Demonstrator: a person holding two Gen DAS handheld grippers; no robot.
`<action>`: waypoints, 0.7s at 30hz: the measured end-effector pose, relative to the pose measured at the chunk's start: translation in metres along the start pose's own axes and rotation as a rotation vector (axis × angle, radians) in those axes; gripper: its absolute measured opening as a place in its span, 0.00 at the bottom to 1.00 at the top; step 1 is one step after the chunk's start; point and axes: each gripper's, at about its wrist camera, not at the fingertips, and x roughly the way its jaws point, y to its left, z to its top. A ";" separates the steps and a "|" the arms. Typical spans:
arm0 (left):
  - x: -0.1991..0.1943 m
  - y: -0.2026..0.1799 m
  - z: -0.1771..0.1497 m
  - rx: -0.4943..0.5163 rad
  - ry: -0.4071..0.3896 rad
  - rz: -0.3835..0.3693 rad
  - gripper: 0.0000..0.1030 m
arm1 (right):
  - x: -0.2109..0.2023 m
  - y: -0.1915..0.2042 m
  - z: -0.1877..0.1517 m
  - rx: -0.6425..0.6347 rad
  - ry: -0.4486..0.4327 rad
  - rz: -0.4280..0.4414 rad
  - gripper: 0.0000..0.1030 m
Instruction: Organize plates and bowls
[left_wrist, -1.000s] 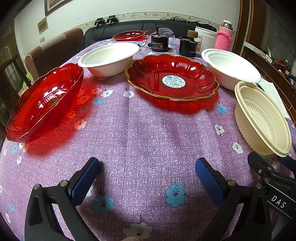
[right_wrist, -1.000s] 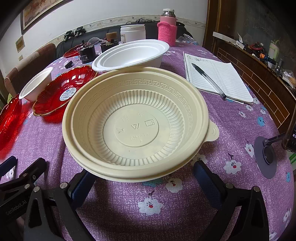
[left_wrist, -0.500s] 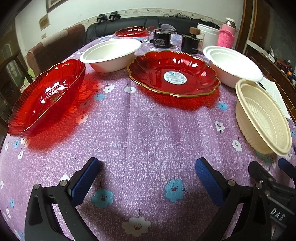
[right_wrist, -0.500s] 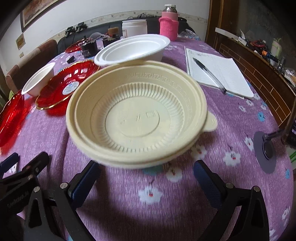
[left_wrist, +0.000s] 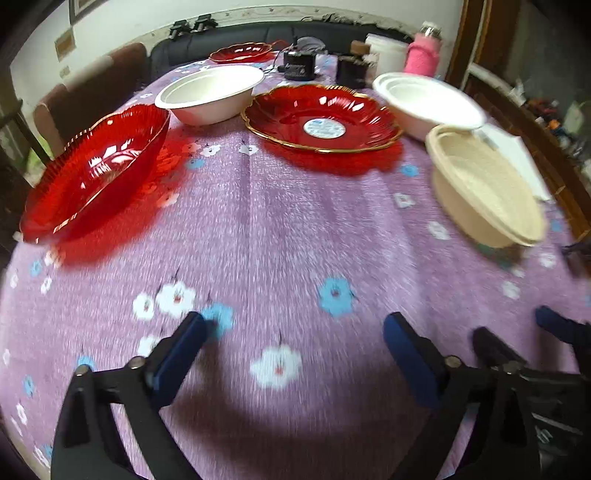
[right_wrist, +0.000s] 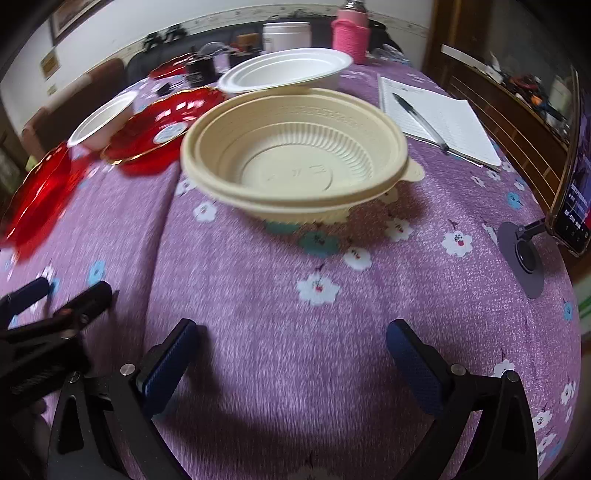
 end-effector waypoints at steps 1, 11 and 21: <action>-0.010 0.005 -0.002 -0.012 -0.014 -0.036 0.93 | -0.001 0.000 -0.002 -0.010 0.004 0.002 1.00; -0.118 0.089 -0.009 -0.069 -0.226 -0.126 0.93 | -0.067 0.034 -0.003 -0.076 -0.153 0.051 0.91; -0.194 0.221 0.012 -0.242 -0.470 -0.083 0.94 | -0.104 0.126 0.049 -0.189 -0.331 0.243 0.92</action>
